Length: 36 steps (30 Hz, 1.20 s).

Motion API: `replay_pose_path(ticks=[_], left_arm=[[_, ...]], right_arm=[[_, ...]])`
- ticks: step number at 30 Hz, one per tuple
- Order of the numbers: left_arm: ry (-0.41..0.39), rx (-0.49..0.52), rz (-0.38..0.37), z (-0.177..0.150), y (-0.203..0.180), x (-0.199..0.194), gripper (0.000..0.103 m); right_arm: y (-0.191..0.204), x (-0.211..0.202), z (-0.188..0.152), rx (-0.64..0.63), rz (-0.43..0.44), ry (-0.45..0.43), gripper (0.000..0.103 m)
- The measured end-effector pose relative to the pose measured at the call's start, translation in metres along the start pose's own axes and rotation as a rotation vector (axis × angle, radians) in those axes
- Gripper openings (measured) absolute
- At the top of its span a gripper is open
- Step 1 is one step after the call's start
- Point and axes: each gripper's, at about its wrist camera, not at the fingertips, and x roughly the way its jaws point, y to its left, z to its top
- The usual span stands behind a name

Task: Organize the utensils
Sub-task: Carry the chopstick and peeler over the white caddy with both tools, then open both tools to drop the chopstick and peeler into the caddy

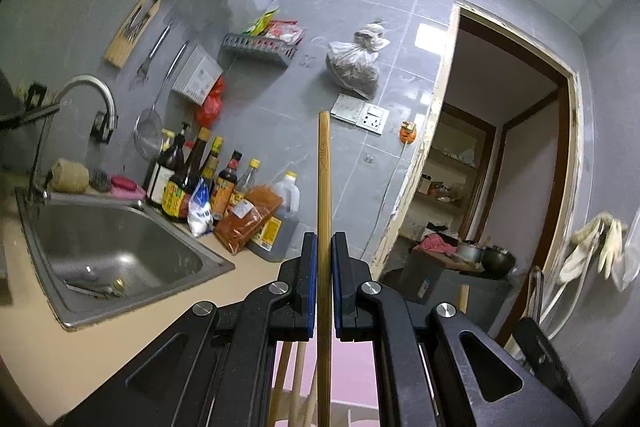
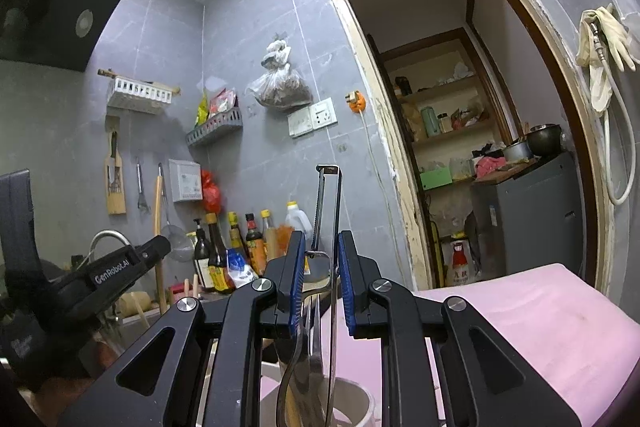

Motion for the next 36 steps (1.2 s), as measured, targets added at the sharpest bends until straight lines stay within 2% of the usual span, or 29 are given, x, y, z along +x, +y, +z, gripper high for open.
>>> replay_pose_path(ticks=[4,8,17,23,25,27,29,31,36], left_arm=[[0.030,0.096,-0.016,-0.011,-0.008,-0.008,0.005],[0.122,0.173,-0.049,-0.023,-0.016,-0.018,0.005],[0.358,0.135,-0.077,-0.033,-0.013,-0.013,0.006],[0.451,0.122,-0.110,-0.020,-0.018,-0.017,0.012],[0.487,0.125,-0.127,-0.015,-0.021,-0.019,0.015],[0.509,0.126,-0.133,-0.009,-0.025,-0.022,0.023],[0.521,0.119,-0.138,-0.003,-0.027,-0.025,0.032],[0.533,0.125,-0.138,0.003,-0.030,-0.030,0.039],[0.592,0.179,-0.147,0.011,-0.037,-0.035,0.056]], right_arm=[[0.001,0.000,-0.003,-0.012,0.021,0.062,0.015],[0.000,-0.003,-0.006,-0.029,0.054,0.154,0.015],[-0.001,-0.009,0.001,-0.033,0.063,0.235,0.019],[0.005,-0.019,0.021,-0.038,0.043,0.251,0.031],[0.004,-0.023,0.028,-0.027,0.030,0.260,0.045],[0.004,-0.029,0.036,-0.019,0.007,0.265,0.056],[0.003,-0.034,0.043,-0.017,-0.013,0.273,0.062],[0.001,-0.041,0.051,-0.013,-0.040,0.284,0.072],[-0.004,-0.062,0.071,-0.014,-0.112,0.303,0.084]])
